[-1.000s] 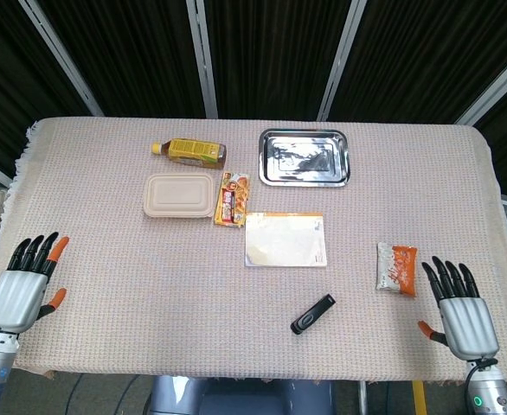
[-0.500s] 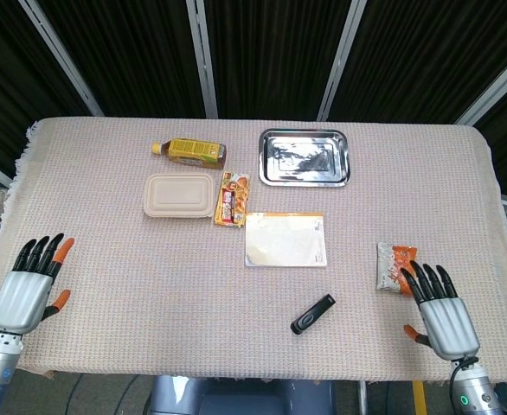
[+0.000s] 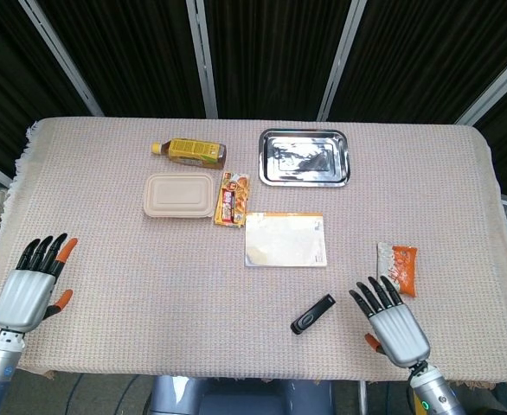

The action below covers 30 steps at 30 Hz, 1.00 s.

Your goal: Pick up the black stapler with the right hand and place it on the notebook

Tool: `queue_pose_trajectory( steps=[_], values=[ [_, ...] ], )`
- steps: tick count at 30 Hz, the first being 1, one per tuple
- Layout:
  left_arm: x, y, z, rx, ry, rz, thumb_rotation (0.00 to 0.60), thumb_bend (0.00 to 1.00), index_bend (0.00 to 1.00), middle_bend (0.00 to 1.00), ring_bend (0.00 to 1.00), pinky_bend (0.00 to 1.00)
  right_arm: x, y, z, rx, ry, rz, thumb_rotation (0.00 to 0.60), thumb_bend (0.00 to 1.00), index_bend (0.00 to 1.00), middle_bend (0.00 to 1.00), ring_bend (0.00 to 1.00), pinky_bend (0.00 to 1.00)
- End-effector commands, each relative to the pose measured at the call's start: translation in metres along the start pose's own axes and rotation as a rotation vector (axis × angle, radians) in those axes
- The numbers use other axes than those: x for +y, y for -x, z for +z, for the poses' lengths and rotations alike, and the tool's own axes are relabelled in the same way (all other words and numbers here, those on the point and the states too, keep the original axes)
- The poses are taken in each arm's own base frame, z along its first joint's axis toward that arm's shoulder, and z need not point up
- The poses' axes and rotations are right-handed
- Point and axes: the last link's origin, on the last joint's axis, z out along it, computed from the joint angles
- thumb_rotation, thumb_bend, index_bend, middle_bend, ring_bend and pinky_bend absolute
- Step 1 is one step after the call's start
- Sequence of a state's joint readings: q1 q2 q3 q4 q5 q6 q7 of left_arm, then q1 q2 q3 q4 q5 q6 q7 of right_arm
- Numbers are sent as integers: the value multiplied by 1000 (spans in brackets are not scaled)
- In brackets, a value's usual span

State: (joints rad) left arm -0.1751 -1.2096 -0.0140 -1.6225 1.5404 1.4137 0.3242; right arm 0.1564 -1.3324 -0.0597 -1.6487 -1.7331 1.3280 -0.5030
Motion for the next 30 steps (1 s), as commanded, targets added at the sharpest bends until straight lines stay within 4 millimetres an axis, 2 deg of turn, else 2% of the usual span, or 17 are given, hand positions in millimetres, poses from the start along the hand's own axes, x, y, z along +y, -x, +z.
queue_pose_trajectory(
  steps=[1, 9, 15, 26, 30],
  values=[
    [0, 0, 0, 0, -3, 0, 600, 301, 0, 0, 0, 67, -12, 0, 9, -4, -50, -9, 600, 189, 161, 140, 82, 135],
    [1, 1, -1, -1, -6, 10, 600, 301, 0, 0, 0, 67, -33, 7, 25, -32, -150, -19, 600, 198, 163, 149, 95, 151],
    [0, 2, -1, 3, -23, 19, 600, 302, 0, 0, 0, 67, -47, 11, 46, -54, -232, -35, 600, 206, 163, 152, 101, 166],
    [1, 3, -1, 6, -35, 32, 600, 300, 0, 0, 0, 68, -54, 22, 66, -107, -289, -53, 600, 226, 169, 160, 112, 167],
    [1, 3, -1, 4, -37, 35, 600, 301, 0, 0, 0, 67, -54, 26, 71, -122, -304, -59, 600, 263, 200, 180, 134, 185]
  ],
)
